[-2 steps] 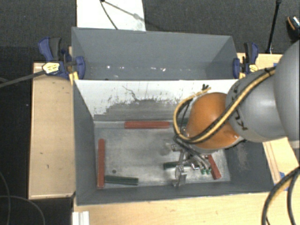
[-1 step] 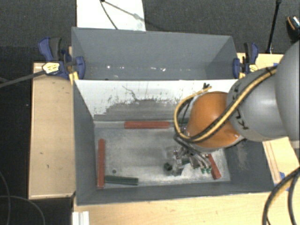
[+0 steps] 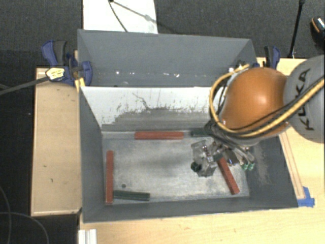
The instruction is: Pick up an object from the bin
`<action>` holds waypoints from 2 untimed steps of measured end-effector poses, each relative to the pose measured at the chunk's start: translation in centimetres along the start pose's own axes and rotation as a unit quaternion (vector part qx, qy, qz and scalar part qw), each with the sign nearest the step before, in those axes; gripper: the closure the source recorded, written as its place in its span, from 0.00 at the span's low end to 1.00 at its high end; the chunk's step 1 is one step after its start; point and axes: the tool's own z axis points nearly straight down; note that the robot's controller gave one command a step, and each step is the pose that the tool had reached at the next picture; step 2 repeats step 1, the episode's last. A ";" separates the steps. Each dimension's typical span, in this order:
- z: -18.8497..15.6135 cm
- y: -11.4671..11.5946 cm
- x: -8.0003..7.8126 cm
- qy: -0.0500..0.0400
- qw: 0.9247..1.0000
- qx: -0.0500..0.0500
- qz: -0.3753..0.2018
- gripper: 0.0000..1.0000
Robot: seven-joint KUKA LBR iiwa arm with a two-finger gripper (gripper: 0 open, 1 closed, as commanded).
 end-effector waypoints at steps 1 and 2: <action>-2.7 4.9 -1.4 0.002 1.000 -0.002 -0.008 1.00; -2.7 4.9 -1.4 0.002 1.000 -0.002 -0.008 1.00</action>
Offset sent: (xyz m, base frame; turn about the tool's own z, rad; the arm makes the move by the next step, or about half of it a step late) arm -0.0003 0.0479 0.0251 -0.0108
